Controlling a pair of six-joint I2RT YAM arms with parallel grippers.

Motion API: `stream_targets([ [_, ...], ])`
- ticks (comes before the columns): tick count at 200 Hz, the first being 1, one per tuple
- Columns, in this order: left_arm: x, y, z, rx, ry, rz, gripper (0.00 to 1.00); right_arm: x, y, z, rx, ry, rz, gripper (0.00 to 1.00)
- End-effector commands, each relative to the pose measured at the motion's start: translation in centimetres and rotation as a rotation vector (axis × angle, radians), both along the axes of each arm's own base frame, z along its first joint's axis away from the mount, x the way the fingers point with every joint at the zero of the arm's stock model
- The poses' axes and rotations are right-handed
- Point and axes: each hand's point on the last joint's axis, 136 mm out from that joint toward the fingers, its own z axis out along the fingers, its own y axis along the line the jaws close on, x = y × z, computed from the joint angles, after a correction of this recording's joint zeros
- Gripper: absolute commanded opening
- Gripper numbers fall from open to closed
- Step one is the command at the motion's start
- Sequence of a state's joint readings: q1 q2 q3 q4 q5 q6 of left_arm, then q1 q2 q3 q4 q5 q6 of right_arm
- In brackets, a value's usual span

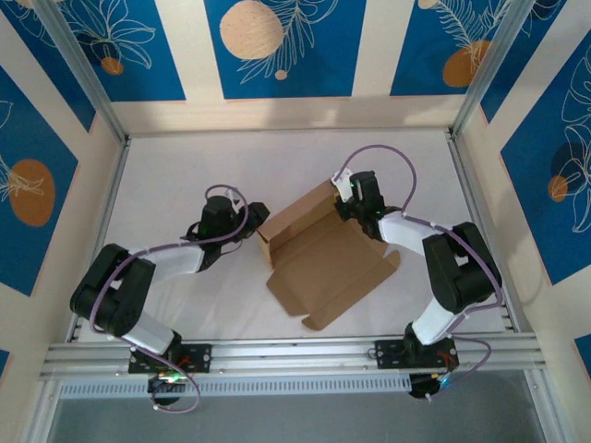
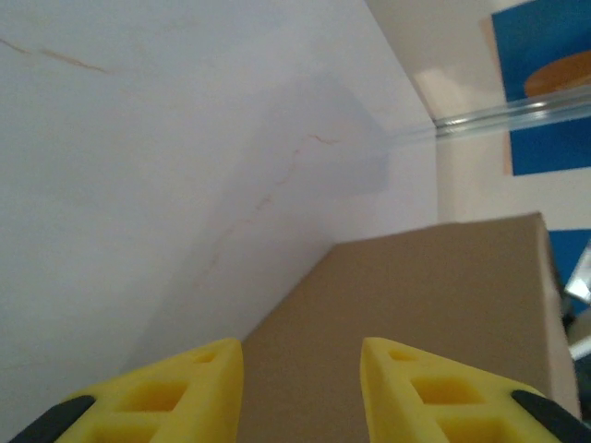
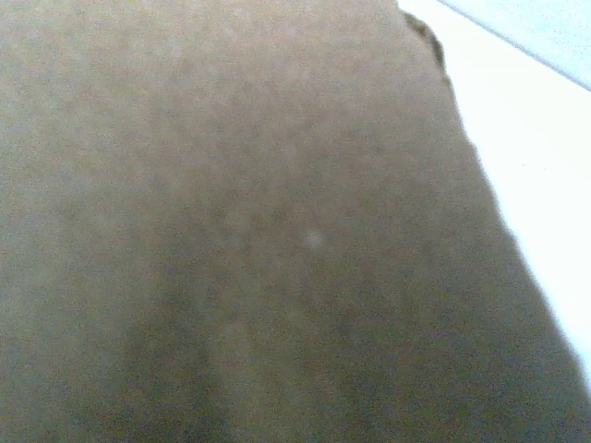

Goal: Fold the paper box

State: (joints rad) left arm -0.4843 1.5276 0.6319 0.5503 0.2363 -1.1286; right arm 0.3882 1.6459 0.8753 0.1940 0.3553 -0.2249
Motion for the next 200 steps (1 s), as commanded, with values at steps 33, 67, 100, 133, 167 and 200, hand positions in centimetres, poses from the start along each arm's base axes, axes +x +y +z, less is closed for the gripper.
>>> stream_targets([
  [33,-1.0,-2.6,1.5,-0.085,-0.035,-0.063,0.36,1.7,-2.8,-0.1,-0.098,-0.018,-0.206,0.01],
  [67,-1.4,-3.9,1.9,-0.124,-0.029,-0.079,0.35,2.4,-3.9,0.1,-0.126,-0.032,-0.308,0.03],
  [100,-1.6,-5.0,2.0,-0.164,-0.017,-0.093,0.35,2.9,-3.1,0.6,-0.124,-0.039,-0.316,0.03],
  [133,-1.7,-5.7,2.6,-0.194,-0.014,-0.101,0.35,3.1,-3.2,0.7,-0.14,-0.03,-0.352,0.03],
  [167,-1.8,-5.8,3.2,-0.205,-0.021,-0.102,0.35,2.7,-1.6,1.7,-0.044,-0.025,-0.359,0.03],
  [200,-2.1,-6.1,2.9,-0.219,-0.006,-0.136,0.36,0.4,2.3,2.1,0.148,0.022,-0.235,0.11],
])
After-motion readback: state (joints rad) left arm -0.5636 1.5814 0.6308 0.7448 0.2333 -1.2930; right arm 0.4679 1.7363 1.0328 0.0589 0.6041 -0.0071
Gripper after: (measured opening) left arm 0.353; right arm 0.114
